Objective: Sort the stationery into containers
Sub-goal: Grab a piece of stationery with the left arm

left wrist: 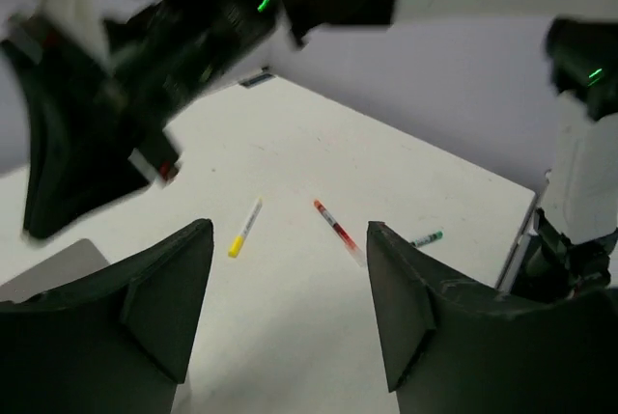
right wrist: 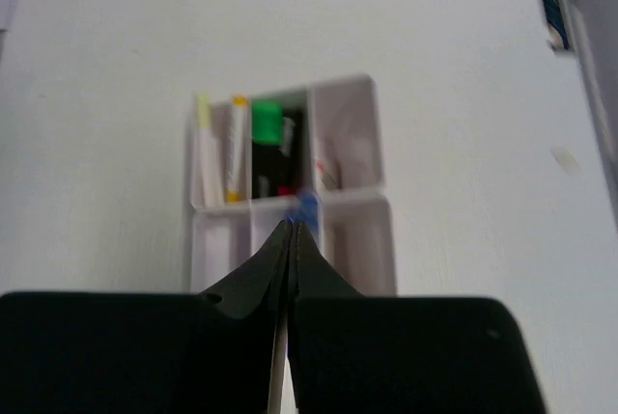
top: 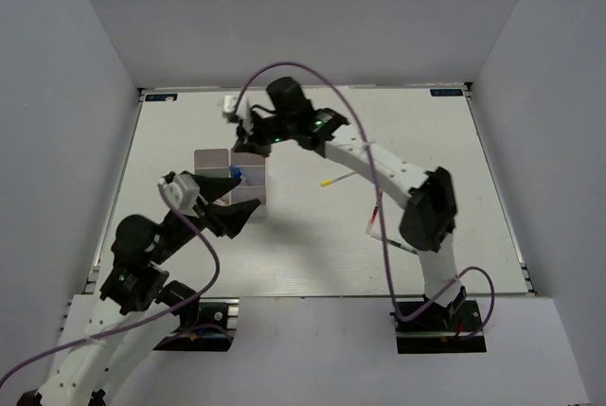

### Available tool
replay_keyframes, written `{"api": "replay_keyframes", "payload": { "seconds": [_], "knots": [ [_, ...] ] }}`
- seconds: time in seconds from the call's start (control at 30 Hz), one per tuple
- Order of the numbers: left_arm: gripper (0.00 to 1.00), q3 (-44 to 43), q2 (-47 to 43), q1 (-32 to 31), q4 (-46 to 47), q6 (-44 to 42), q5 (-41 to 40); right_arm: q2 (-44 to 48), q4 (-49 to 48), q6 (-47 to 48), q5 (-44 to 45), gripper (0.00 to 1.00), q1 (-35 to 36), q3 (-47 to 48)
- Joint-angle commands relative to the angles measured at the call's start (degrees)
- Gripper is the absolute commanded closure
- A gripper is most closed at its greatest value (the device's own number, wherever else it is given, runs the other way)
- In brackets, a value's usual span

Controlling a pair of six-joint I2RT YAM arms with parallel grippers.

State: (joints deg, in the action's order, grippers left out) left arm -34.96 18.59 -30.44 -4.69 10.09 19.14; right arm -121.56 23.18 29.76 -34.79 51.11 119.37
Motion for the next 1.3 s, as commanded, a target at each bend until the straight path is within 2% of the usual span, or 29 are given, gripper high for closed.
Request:
{"api": "replay_keyframes", "payload": {
  "seconds": [0.0, 0.03, 0.07, 0.13, 0.17, 0.2, 0.3, 0.33, 0.4, 0.47, 0.53, 0.6, 0.63, 0.73, 0.77, 0.87, 1.0, 1.13, 1.27],
  "knots": [
    [0.27, -3.35, 7.58, 0.38, 0.91, 1.16, 3.71, 11.93, -6.38, -10.65, 15.4, 1.0, -4.96, -12.47],
    [0.31, -4.14, 9.6, 0.38, 0.91, 1.69, 4.41, 13.7, -9.61, -13.12, 17.02, 1.0, -5.75, -15.37],
    [0.38, -4.93, 11.62, 0.38, 1.43, 1.69, 6.25, 15.28, -11.12, -15.76, 18.6, 1.0, -9.07, -24.1],
    [0.48, -6.69, 17.78, 0.38, 2.75, 3.0, 8.36, 22.14, -15.15, -19.28, 19.84, 1.0, -13.11, -31.87],
    [0.57, -7.4, 19.97, 0.38, 3.97, 3.01, 9.16, 23.72, -15.7, -20.95, 19.93, 1.0, -14.62, -38.36],
    [0.61, -9.14, 22.43, 0.38, 3.99, 3.01, 9.69, 28.78, -16.4, -21.67, 20.19, 1.0, -15.51, -40.08],
    [0.76, -14.51, 33.76, -0.77, 2.94, 3.62, 10.4, 36.09, -16.51, -25.45, 23.44, 1.0, -20.95, -45.79],
    [0.78, -16.0, 40.15, -0.77, 2.32, 3.62, 10.92, 37.35, -15.46, -26.41, 25.71, 0.96, -22.45, -47.72],
    [0.79, -21.27, 46.51, -1.38, -1.19, 3.1, 9.88, 42.78, -14.48, -26.94, 25.82, 0.76, -24.47, -50.01],
    [0.79, -26.09, 55.27, -2.87, -3.99, 1.96, 8.29, 47.36, -15.26, -27.65, 23.02, 0.62, -26.67, -55.28],
    [0.68, -29.53, 60.66, -4.97, -5.94, 1.43, 5.23, 52.44, -15.44, -28.7, 20.99, 0.6, -29.74, -58.36],
    [0.56, -35.86, 65.93, -6.82, -9.96, 0.03, 2.32, 54.31, -13.6, -29.4, 18.02, 0.64, -31.67, -58.9],
    [0.46, -38.14, 71.18, -8.57, -11.47, -0.5, 0.13, 56.24, -12.56, -29.32, 17.39, 0.66, -32.99, -59.25],
    [0.32, -47.46, 78.86, -11.04, -17.8, -2.52, -5.32, 58.88, -12.63, -29.32, 16.33, 0.91, -35.37, -61.35],
    [0.3, -51.74, 83.75, -12.27, -19.29, -3.14, -6.99, 60.28, -13.07, -29.23, 16.33, 1.0, -35.64, -62.58],
    [0.28, -59.13, 90.28, -13.94, -22.99, -4.72, -12.35, 64.58, -15.53, -29.32, 16.59, 1.0, -38.01, -65.31],
    [0.28, -70.22, 103.18, -15.36, -28.35, -6.12, -19.82, 67.5, -16.5, -29.32, 15.1, 1.0, -41.18, -67.25],
    [0.29, -80.94, 111.55, -15.36, -33.0, -9.11, -21.33, 70.84, -17.46, -29.41, 12.38, 1.0, -44.68, -68.83],
    [0.31, -86.67, 117.37, -15.36, -35.12, -10.44, -23.62, 72.51, -18.17, -30.81, 9.13, 1.0, -48.03, -69.98]
  ]
}}
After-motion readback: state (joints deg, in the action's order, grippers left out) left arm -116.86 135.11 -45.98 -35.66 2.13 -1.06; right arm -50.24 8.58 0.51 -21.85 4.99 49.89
